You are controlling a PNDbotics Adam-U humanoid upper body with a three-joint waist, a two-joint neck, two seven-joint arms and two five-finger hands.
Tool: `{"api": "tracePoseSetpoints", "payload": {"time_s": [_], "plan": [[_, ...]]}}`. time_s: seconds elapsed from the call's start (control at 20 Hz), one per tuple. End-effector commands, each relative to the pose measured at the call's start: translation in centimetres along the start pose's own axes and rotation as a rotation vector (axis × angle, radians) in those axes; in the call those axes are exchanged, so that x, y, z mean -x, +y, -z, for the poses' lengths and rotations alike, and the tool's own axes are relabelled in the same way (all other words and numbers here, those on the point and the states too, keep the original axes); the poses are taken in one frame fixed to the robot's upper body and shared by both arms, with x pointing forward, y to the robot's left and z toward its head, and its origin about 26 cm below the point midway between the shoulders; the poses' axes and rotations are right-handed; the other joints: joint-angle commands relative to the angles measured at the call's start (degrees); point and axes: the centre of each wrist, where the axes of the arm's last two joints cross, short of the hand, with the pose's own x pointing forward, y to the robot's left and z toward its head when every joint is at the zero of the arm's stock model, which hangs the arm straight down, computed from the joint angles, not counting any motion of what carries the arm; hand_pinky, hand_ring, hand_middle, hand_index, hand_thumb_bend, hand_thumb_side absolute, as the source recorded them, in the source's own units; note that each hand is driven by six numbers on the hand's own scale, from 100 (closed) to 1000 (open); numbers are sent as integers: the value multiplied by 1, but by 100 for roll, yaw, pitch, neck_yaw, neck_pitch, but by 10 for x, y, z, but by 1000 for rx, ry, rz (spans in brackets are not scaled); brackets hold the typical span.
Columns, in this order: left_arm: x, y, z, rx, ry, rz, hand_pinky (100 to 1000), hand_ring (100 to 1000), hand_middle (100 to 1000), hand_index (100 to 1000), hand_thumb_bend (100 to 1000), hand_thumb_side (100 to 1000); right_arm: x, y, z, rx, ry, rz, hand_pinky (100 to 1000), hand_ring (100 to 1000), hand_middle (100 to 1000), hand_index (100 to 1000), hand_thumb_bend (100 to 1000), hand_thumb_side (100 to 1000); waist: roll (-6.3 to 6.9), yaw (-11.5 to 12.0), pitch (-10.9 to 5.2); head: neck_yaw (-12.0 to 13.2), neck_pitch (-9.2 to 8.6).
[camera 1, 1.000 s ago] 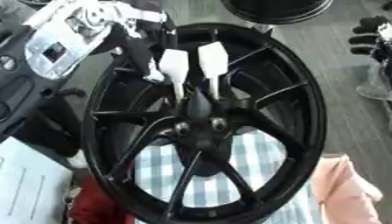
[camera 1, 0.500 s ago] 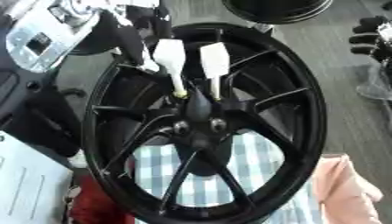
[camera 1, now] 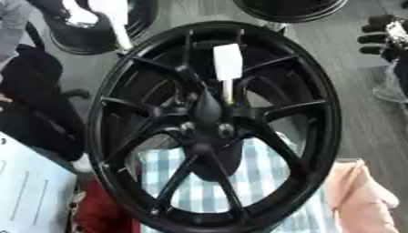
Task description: Pull the pin out of the wheel hub.
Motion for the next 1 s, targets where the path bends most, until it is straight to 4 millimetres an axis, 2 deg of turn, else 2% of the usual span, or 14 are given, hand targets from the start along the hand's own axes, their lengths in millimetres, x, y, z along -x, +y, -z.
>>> {"api": "tracePoseSetpoints", "payload": {"time_s": [0.05,0.3,0.45,0.6,0.75,0.85,0.9,0.95,1.0], "plan": [[20,31,-38,-131,72,-9,857,754,591,368,433,100,-12,-14,3,27,-31,-39,754,751,711,779,100,717,-38,51,-70,-90,-52],[57,33,-63,-194,185,-52,852,753,591,373,414,100,-13,-21,2,57,-35,-46,754,751,711,779,100,715,-65,164,-9,-228,-89],[75,27,-72,-218,232,-77,851,753,591,376,404,100,-14,-23,1,69,-37,-47,754,751,711,779,100,714,-79,202,10,-268,-102],[103,18,-79,-236,326,-125,852,755,597,391,364,100,-14,-27,0,84,-37,-49,754,751,711,779,100,714,-101,278,30,-325,-121],[133,1,-83,-229,401,-181,866,785,657,584,395,100,-14,-29,-1,96,-37,-52,754,751,712,779,100,713,-120,331,43,-364,-124],[150,-12,-88,-216,427,-218,883,812,709,773,474,100,-14,-30,-1,100,-37,-52,754,751,712,779,100,712,-125,342,43,-356,-118],[158,-20,-90,-206,441,-238,885,815,715,790,494,100,-14,-31,-1,102,-37,-52,754,751,712,779,100,712,-127,343,43,-357,-121],[166,-27,-93,-198,454,-253,892,827,738,830,578,208,-14,-31,-1,102,-37,-52,754,751,712,779,100,712,-129,340,42,-353,-122],[173,-34,-96,-191,467,-265,894,830,743,837,592,252,-14,-30,-1,101,-38,-51,754,751,712,779,100,712,-130,334,41,-345,-122]]}}
